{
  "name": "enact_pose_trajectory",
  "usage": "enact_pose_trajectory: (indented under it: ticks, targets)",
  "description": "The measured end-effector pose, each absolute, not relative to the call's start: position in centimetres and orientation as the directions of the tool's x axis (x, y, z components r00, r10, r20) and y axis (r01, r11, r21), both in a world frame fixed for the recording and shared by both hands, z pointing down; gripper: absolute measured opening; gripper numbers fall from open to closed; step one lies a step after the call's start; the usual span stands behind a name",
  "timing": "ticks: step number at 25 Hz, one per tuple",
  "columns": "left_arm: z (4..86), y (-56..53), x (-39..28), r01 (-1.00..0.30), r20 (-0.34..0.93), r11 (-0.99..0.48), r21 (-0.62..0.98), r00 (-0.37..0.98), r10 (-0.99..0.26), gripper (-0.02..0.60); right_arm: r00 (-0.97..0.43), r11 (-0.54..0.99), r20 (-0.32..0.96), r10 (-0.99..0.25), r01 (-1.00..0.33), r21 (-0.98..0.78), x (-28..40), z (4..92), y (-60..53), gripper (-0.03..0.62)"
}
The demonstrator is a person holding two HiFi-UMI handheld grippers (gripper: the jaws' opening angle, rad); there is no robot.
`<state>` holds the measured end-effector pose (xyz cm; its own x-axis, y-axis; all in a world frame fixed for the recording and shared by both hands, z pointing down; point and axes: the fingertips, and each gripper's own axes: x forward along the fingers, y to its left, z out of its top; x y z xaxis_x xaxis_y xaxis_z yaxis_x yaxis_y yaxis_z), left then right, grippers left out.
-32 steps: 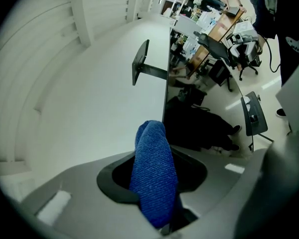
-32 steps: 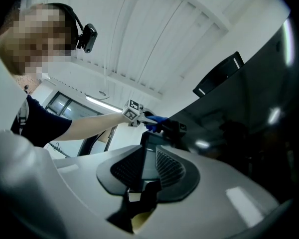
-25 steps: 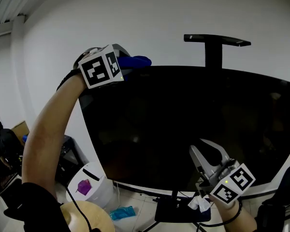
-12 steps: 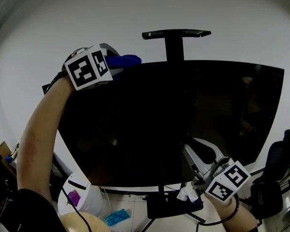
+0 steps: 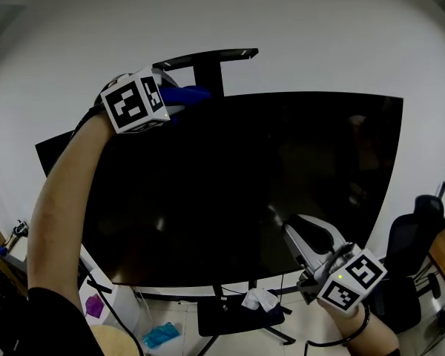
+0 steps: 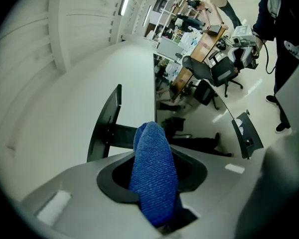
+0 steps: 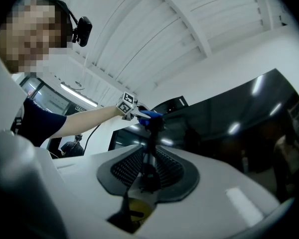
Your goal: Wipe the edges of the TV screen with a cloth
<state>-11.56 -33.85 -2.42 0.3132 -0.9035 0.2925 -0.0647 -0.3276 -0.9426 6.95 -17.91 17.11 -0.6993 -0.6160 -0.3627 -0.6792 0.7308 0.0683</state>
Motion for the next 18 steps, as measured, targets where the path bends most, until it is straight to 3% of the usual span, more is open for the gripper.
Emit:
enact_pose_trajectory:
  ticks: [5, 11, 18]
  targets:
    - [-2.7, -34.3, -7.2, -0.076, 0.286, -0.325, -0.943, 0.318, -0.904, 0.123, -0.688, 0.711, -0.357, -0.632, -0.698, 0.086, 12.4, 16.8, -17.6, 0.086]
    - [-3.2, -35.6, -10.9, -0.092, 0.282, -0.325, -0.941, 0.311, -0.907, 0.123, -0.676, 0.695, -0.339, -0.654, -0.714, 0.085, 9.8, 16.9, -18.4, 0.086]
    - [-3.3, -35.7, -9.2, -0.097, 0.292, -0.347, -0.933, 0.36, -0.886, 0.123, -0.644, 0.662, -0.341, -0.685, -0.746, 0.08, 11.1, 16.8, -18.4, 0.086]
